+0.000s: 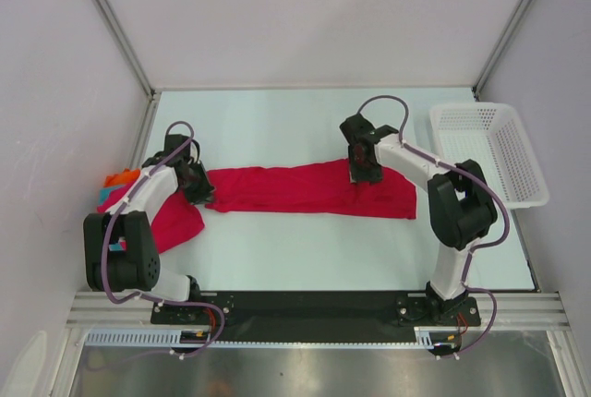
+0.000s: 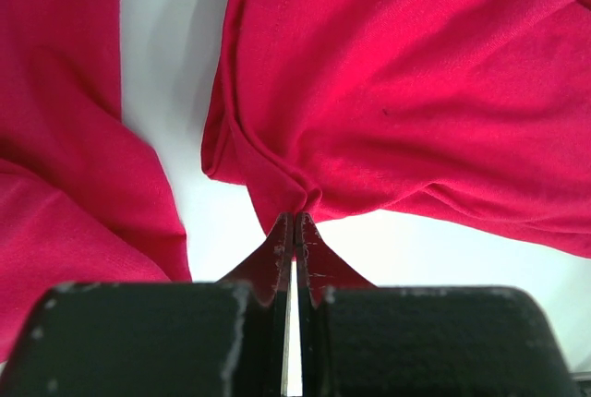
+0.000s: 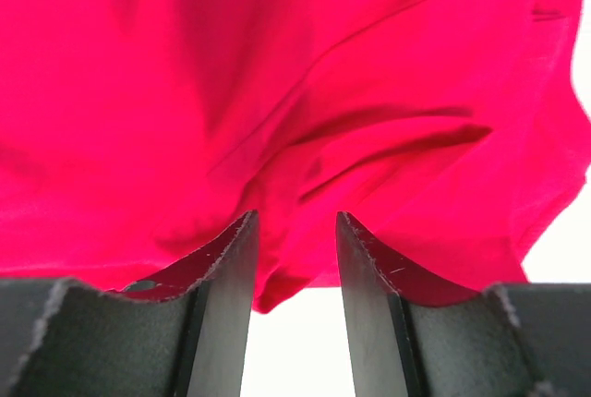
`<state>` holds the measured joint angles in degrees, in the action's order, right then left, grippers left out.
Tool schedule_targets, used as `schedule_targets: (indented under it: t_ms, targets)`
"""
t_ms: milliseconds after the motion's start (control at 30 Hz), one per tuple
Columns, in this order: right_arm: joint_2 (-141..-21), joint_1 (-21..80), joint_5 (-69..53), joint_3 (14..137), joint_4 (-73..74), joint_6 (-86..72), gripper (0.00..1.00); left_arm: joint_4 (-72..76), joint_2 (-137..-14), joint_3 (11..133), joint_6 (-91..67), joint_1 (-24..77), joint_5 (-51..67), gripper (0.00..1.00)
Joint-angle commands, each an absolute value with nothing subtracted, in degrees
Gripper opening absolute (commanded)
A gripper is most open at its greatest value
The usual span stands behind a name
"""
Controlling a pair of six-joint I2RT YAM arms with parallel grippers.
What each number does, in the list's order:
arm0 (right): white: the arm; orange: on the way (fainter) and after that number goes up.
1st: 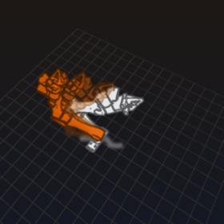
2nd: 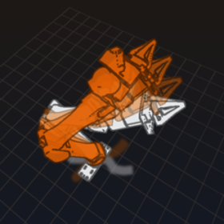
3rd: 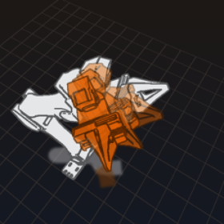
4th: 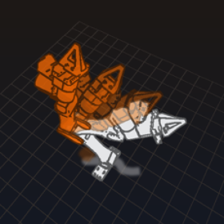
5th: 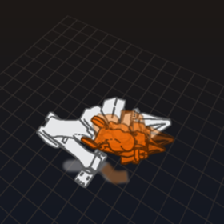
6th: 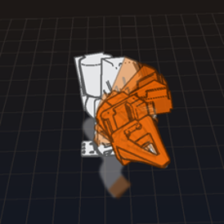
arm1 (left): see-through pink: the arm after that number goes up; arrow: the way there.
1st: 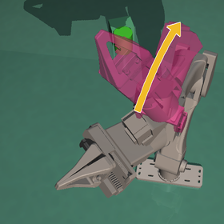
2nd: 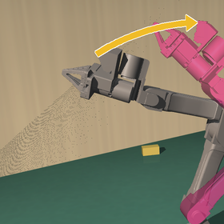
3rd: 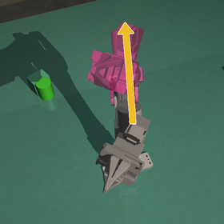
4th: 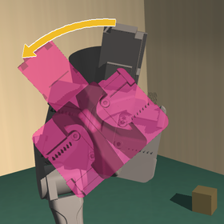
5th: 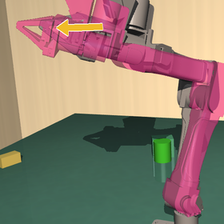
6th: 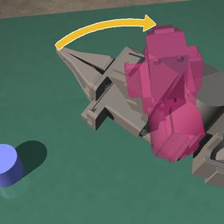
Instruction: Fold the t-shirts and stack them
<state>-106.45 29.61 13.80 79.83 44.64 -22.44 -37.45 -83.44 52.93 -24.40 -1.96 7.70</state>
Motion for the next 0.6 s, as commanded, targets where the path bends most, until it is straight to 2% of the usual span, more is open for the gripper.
schedule_targets:
  t_ms: [0,300,333,367,400,567]
  targets:
    - [-106.7,28.3,15.2,79.2,43.2,-21.5,0.43,-37.3,-82.4,54.2,-23.1,-2.4,8.1,0.02]
    - [-108.7,27.2,13.7,78.0,41.5,-21.2,0.38,-37.2,-83.2,54.8,-22.8,-2.5,8.2,0.02]
    - [-108.8,27.3,13.7,77.9,41.5,-21.2,0.35,-37.1,-83.3,54.8,-22.8,-2.6,8.3,0.02]
    - [-108.8,27.2,13.6,77.7,41.4,-21.3,0.11,-37.0,-83.5,54.8,-22.7,-2.7,8.3,0.02]
    - [-108.5,27.1,14.0,77.3,41.2,-21.3,0.0,-37.0,-83.5,54.8,-22.7,-2.7,8.2,0.02]
    - [-105.1,27.1,16.9,75.3,41.0,-22.1,0.0,-36.8,-83.8,54.7,-22.4,-3.1,8.3,0.02]
